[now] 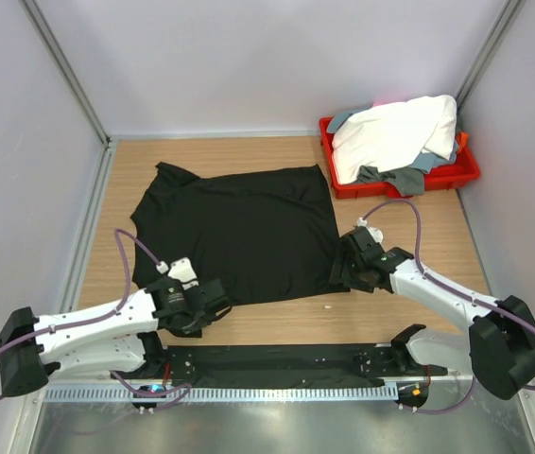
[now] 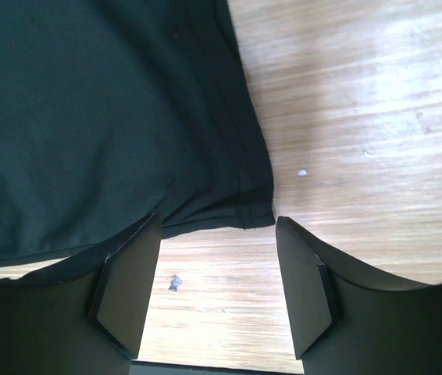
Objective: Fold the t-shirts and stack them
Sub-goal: Fold the tshirt
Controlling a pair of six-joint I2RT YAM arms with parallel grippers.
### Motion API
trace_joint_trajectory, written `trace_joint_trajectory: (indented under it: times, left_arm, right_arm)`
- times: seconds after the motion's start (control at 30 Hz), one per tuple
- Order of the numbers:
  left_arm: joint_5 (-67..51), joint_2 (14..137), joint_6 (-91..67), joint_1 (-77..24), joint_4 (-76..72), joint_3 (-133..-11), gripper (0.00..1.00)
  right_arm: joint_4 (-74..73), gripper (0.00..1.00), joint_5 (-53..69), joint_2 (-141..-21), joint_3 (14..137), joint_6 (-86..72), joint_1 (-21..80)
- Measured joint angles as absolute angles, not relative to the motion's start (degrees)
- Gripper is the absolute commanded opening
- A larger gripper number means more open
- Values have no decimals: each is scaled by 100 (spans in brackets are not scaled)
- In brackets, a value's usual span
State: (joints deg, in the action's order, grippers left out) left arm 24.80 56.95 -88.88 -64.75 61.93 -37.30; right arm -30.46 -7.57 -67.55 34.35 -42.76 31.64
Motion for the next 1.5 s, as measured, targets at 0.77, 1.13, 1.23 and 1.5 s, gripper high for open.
trace_joint_trajectory:
  times: [0.77, 1.13, 1.23, 1.5]
  left_arm:
    - [2602, 4873, -8818, -6440, 6995, -3715, 3]
    - [2602, 4698, -8792, -6436, 7216, -3721, 2]
    - [2602, 4720, -8777, -6438, 7223, -3728, 1]
    - [2600, 4947, -8652, -6436, 7179, -3730, 1]
  right_arm:
    - [-2635, 1, -548, -6864, 3030, -4510, 3181]
    - [-3006, 72, -908, -6370, 3076, -4525, 3188]
    - [-3111, 73, -972, -6335, 3079, -4497, 3190]
    - [-2936, 53, -860, -6508, 3039, -4497, 3190]
